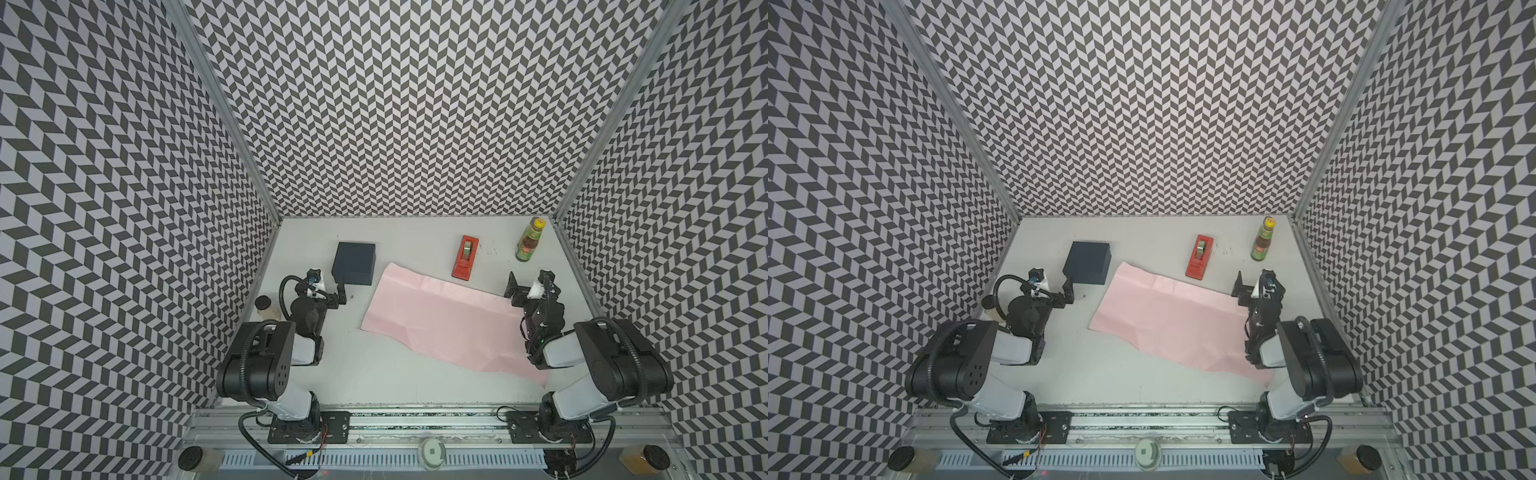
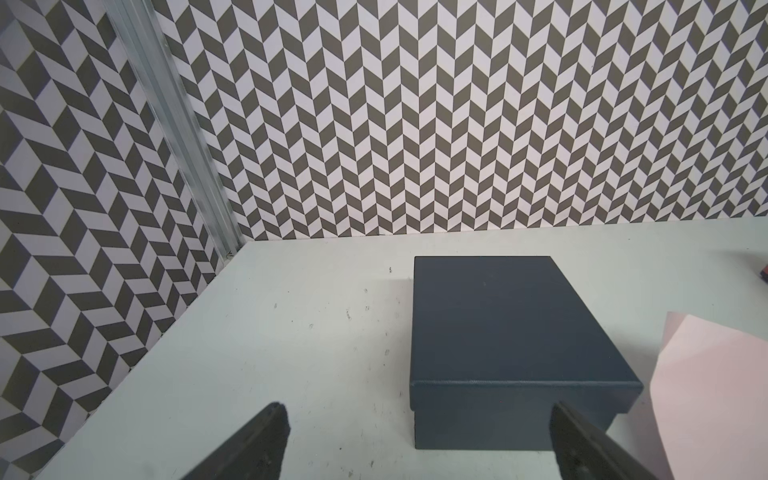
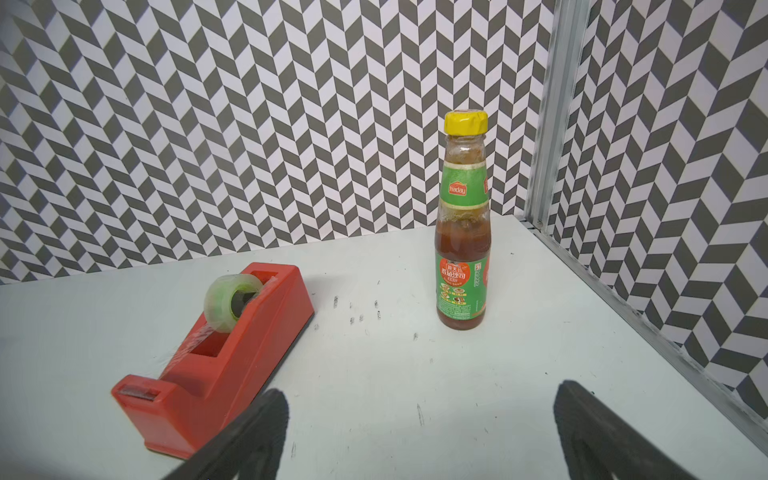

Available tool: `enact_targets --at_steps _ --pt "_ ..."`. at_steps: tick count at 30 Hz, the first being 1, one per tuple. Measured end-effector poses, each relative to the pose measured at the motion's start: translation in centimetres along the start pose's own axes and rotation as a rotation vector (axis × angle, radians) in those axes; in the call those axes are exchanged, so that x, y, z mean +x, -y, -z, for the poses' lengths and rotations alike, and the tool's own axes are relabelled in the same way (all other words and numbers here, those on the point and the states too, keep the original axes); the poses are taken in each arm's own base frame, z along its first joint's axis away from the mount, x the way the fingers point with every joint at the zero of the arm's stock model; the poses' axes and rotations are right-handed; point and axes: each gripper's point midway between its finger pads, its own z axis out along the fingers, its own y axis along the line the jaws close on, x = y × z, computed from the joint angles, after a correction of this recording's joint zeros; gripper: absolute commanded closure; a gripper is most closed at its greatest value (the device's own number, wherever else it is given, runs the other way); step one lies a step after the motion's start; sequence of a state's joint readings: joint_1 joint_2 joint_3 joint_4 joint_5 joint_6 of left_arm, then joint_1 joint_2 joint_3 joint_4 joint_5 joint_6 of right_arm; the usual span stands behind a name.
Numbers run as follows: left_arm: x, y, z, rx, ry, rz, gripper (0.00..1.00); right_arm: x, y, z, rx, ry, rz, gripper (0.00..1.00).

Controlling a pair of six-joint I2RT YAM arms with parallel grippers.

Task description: Wrap the gift box in paper

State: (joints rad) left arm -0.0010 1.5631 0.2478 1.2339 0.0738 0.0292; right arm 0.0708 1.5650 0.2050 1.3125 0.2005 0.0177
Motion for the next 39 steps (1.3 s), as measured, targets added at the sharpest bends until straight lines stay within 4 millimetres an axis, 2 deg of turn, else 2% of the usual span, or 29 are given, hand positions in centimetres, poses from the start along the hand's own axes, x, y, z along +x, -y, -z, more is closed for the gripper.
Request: enact_targets --at_steps 26,30,32,34,37,39 --pt "0.0 -0.4 0.0 -0.011 -0.001 0.005 0.00 0.0 0.0 0.0 0.000 0.000 0.000 0.01" --pt "-0.2 -1.1 0.1 -0.052 0.004 0.023 0.00 -0.3 -0.1 0.3 0.005 0.008 0.007 0.01" --pt "-1.2 -1.7 0.5 -0.091 0.016 0.035 0.00 -1.5 -0.3 1.0 0.014 0.031 0.008 0.01" --pt "-2.7 -2.6 0.7 -0.143 0.028 0.065 0.00 -4.1 -0.1 1.9 0.040 0.094 -0.036 0.01" --pt "-6.5 -3.8 0.0 -0.202 0.066 0.190 0.05 -8.3 1.2 3.5 0.101 0.176 -0.208 0.04" --pt "-8.7 -3.4 -0.4 -0.184 0.096 0.273 0.07 -10.4 1.2 3.9 0.096 0.181 -0.319 0.04"
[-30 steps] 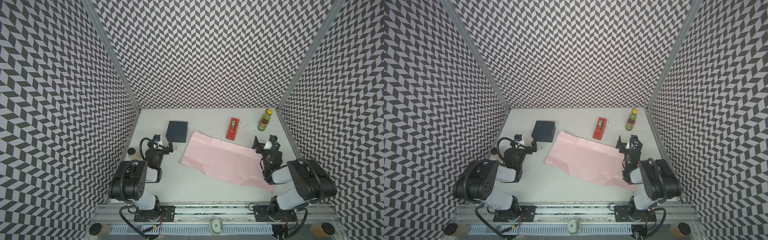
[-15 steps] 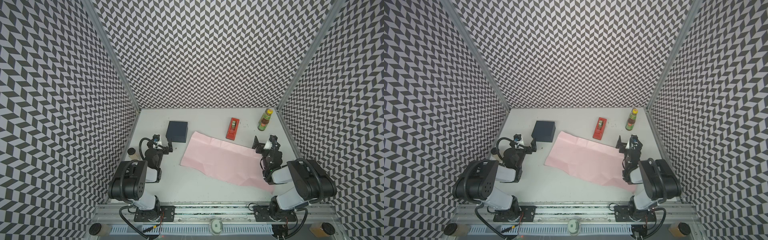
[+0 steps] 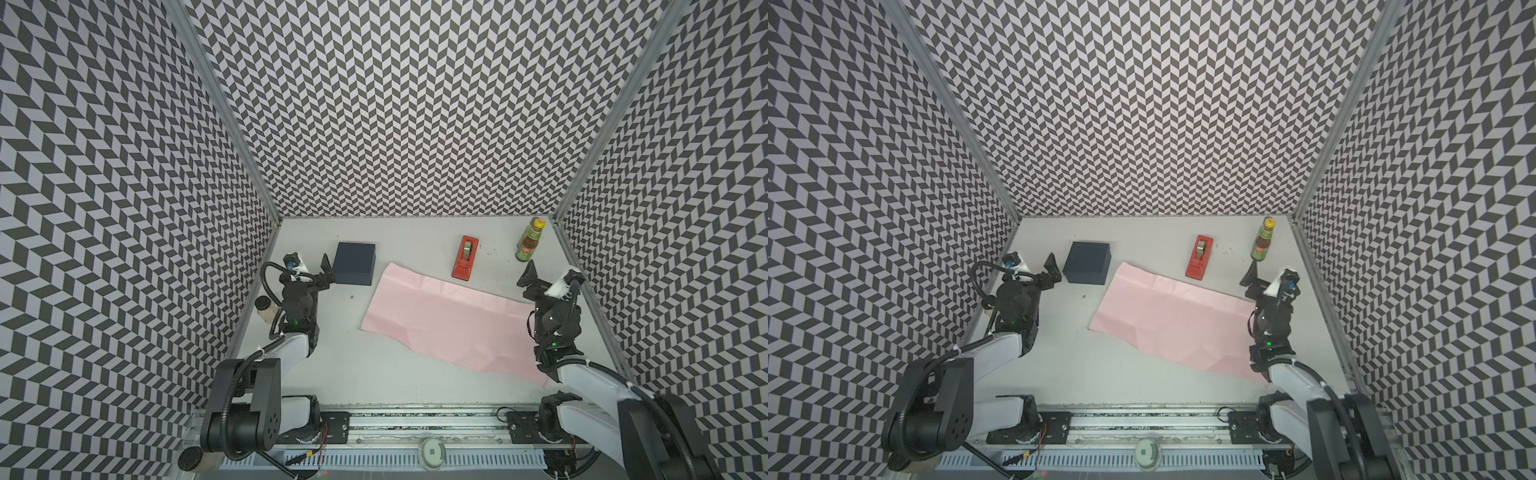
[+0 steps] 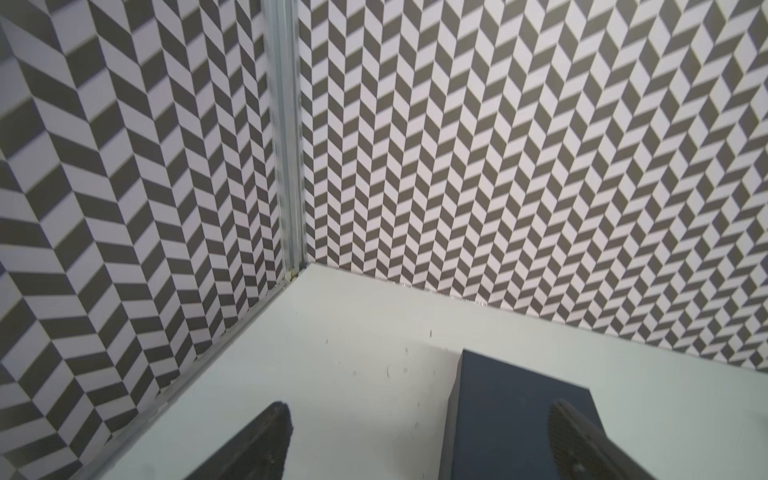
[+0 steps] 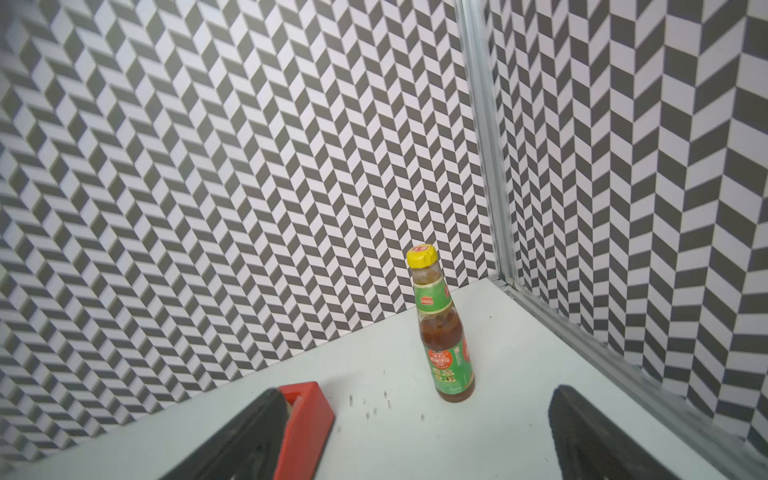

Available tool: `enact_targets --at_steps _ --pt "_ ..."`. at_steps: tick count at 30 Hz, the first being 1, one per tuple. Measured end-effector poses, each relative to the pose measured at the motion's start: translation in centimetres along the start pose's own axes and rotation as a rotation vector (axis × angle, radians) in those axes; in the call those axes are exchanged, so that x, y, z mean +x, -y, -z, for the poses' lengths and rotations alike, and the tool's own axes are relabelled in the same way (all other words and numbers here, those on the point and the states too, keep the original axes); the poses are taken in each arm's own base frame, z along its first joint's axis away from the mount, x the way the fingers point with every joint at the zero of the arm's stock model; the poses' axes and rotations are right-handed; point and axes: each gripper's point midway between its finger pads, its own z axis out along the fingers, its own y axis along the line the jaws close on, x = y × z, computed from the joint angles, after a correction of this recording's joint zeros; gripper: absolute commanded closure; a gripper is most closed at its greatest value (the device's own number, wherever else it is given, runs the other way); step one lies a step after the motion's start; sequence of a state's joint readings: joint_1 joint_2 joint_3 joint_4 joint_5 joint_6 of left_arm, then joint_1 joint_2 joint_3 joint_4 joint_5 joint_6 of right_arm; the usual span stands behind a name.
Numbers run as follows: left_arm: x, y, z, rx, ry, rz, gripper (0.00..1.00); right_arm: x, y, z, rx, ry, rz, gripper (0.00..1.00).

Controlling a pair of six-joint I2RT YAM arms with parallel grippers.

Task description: Wrap the gift box in paper

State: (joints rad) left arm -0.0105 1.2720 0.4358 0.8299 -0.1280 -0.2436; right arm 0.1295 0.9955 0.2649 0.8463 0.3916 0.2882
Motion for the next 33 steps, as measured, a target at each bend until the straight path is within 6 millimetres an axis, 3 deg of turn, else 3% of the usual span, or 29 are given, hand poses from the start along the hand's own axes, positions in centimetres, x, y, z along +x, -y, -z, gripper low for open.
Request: enact_targets --at_steps 2,4,6,8,13,19,23,30,33 --pt "0.2 2.2 0.1 0.056 -0.030 0.074 0.08 -0.6 -1.2 0.2 -0.024 -0.032 -0.075 0.04" --pt "2.3 5.1 0.6 0.142 -0.122 0.137 0.09 0.7 -2.5 0.5 -0.057 -0.120 -0.105 0.03" --pt "5.4 8.1 1.8 0.234 -0.263 0.192 0.11 3.4 -3.5 0.9 -0.092 -0.249 -0.095 0.04" --pt "8.2 9.5 3.1 0.286 -0.393 0.227 0.11 6.7 -4.5 1.4 -0.135 -0.402 -0.068 0.04" --pt "13.9 9.7 6.2 0.314 -0.647 0.269 0.14 13.8 -8.0 3.5 -0.257 -0.768 0.015 0.07" --pt "19.3 10.0 9.2 0.329 -0.882 0.271 0.24 17.6 -9.5 6.9 -0.376 -0.991 0.025 0.09" --pt "20.9 10.4 10.8 0.356 -0.953 0.279 0.42 19.1 -10.2 7.4 -0.414 -1.071 0.031 0.11" --pt "22.3 10.7 12.4 0.392 -1.020 0.328 0.88 21.2 -10.4 7.5 -0.419 -1.148 0.031 0.12" --pt "22.4 10.7 12.8 0.400 -1.005 0.369 1.00 21.6 -10.8 6.9 -0.418 -1.159 0.029 0.13"
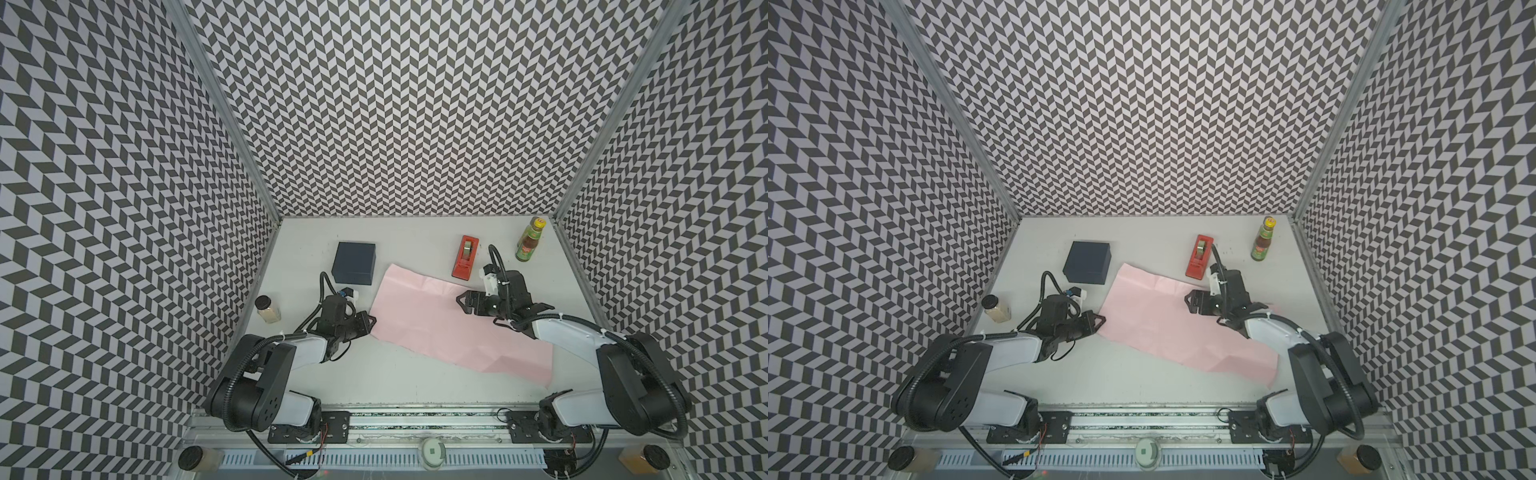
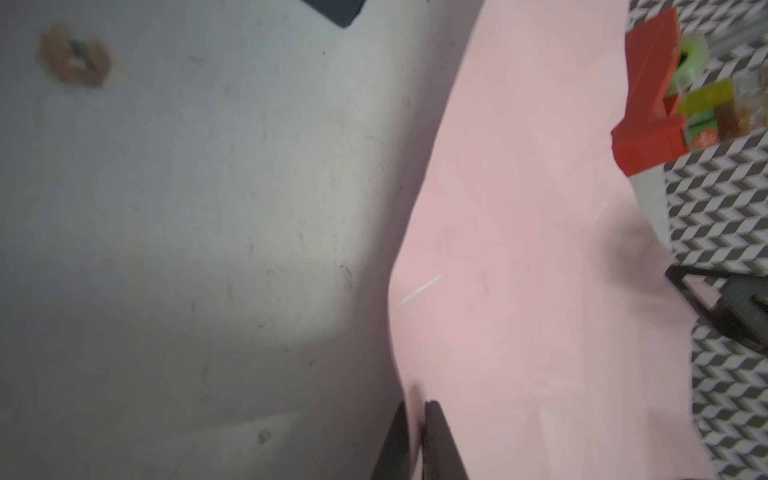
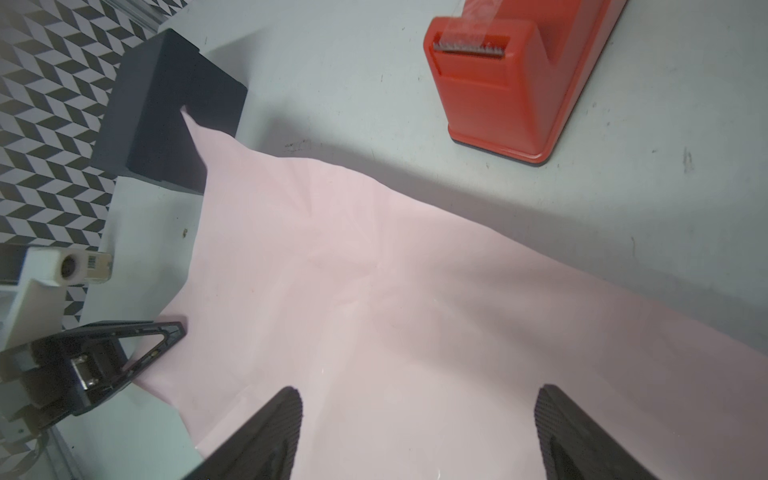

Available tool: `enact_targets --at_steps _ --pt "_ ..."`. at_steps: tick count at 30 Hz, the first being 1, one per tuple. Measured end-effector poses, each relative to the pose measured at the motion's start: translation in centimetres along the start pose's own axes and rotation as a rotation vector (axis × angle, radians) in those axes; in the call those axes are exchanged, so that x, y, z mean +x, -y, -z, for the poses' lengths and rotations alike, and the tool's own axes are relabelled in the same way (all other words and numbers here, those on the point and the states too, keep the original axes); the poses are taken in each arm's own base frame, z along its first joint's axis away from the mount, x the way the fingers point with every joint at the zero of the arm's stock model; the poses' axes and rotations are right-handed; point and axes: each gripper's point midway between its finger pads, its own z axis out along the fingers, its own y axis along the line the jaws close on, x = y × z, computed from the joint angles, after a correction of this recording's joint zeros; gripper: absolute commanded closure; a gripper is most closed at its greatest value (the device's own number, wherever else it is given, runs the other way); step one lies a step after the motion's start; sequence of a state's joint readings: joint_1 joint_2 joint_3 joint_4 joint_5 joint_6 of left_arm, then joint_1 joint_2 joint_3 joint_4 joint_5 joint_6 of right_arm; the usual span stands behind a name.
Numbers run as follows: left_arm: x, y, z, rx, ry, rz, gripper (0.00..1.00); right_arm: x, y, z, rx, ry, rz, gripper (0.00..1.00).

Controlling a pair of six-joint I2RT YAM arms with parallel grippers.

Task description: Wrap the gift box in paper

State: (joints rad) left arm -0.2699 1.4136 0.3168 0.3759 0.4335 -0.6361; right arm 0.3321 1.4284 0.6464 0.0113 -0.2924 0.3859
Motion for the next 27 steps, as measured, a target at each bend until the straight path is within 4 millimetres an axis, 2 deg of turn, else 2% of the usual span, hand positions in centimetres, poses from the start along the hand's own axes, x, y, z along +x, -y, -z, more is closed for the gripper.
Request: enact_targets --at_steps 6,10,14,20,24,27 --pt "1.5 0.3 1.9 0.052 0.089 0.092 1.00 -2.3 -1.4 -1.4 -0.020 0.017 0.020 0.13" --pt "1.5 1.0 3.5 0.089 0.169 0.142 1.00 -2.8 -2.3 -2.3 -0.033 0.012 0.036 0.16" --pt "1.0 1.0 5.2 0.106 0.265 0.216 1.00 -1.7 -3.5 -3.7 -0.047 -0.031 0.063 0.17" --pt "-1.8 3.6 8.0 0.218 0.415 0.279 1.00 0.2 -5.6 -4.8 -0.079 -0.084 0.115 0.19" --pt "-1.4 4.3 8.1 0.240 0.403 0.296 1.00 0.6 -5.8 -4.9 -0.074 -0.091 0.136 0.19" --pt "0.0 3.7 7.0 0.199 0.342 0.296 1.00 0.7 -5.5 -4.9 -0.059 -0.095 0.146 0.19"
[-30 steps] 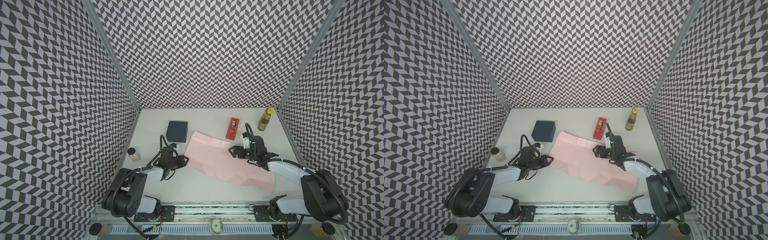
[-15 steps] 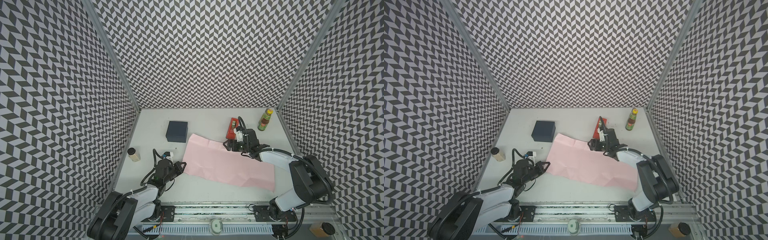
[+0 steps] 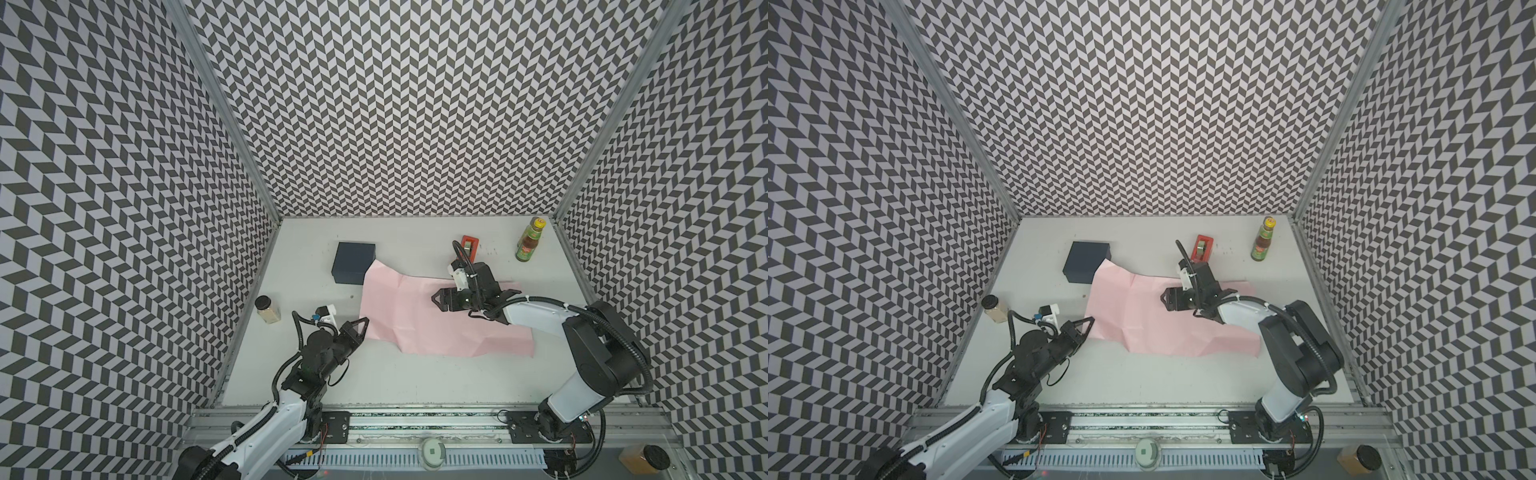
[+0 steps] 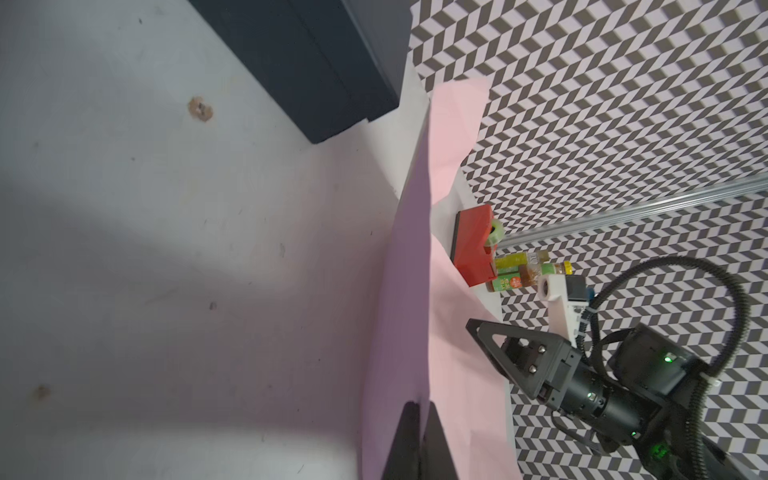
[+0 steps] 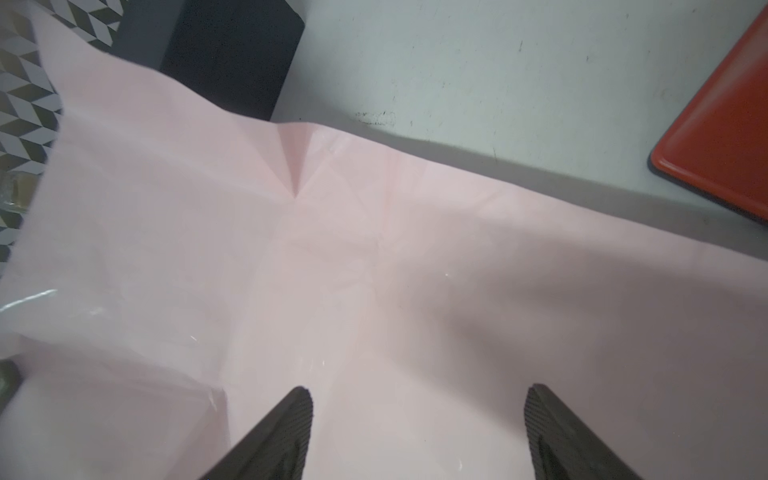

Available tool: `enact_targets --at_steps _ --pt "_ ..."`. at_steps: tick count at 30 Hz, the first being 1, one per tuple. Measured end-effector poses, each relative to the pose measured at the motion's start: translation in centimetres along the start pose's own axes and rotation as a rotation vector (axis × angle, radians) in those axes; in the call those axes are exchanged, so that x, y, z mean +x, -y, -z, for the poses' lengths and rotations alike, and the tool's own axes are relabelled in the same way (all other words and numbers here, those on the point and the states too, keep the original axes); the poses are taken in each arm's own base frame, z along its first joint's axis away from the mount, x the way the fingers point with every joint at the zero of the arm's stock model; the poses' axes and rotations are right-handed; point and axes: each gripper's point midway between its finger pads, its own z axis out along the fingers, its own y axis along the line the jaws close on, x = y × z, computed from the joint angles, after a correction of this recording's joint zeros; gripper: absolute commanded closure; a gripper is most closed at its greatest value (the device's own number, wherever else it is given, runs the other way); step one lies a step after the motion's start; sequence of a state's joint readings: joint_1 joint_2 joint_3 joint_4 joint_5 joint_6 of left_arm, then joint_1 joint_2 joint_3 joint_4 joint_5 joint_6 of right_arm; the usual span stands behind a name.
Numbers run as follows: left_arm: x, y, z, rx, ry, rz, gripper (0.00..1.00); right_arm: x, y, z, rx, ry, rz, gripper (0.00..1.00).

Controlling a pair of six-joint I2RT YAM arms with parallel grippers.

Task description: Wrap the gift box in paper

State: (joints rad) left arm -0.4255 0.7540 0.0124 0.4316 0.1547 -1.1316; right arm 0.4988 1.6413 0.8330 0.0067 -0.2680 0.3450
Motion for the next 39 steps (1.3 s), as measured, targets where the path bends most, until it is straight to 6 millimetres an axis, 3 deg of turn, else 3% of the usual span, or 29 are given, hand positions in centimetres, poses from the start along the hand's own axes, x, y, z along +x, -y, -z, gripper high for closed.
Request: enact_targets --at_steps 4,7,10,14,19,22,28,31,35,39 --pt "2.4 -3.0 -0.5 -0.112 -0.109 -0.018 0.92 0.2 0.3 0.0 0.014 -0.006 0.000 0.19" --pt "3.7 -4.6 -0.5 -0.163 -0.173 -0.026 0.75 0.2 0.4 0.0 0.015 -0.006 -0.001 0.19" --pt "4.1 -4.8 -0.5 -0.177 -0.201 -0.055 0.54 0.2 0.4 0.0 0.015 -0.006 0.000 0.19" --pt "3.0 -3.4 -1.0 -0.184 -0.193 -0.128 0.35 0.3 0.5 -0.2 0.017 -0.010 0.003 0.20" --pt "-0.6 0.2 -1.8 -0.170 -0.113 -0.262 0.24 1.8 1.5 -1.9 0.032 -0.069 0.002 0.24" --pt "-3.3 1.3 -1.8 -0.187 -0.053 -0.319 0.23 1.0 1.1 -2.7 0.012 -0.064 0.013 0.26" --pt "-9.4 2.2 -1.6 -0.224 0.064 -0.339 0.18 0.5 -0.2 -3.9 -0.035 -0.063 0.037 0.29" --pt "-11.4 1.6 -1.9 -0.234 0.083 -0.306 0.14 0.6 -1.2 -4.3 -0.063 -0.072 0.050 0.29" --pt "-14.5 0.3 -2.8 -0.280 0.068 -0.257 0.10 0.5 -1.7 -4.3 -0.062 -0.080 0.059 0.19" --pt "-20.0 1.8 -3.5 -0.301 0.117 -0.306 0.06 -1.9 -3.5 -3.1 -0.094 -0.013 0.055 0.05"
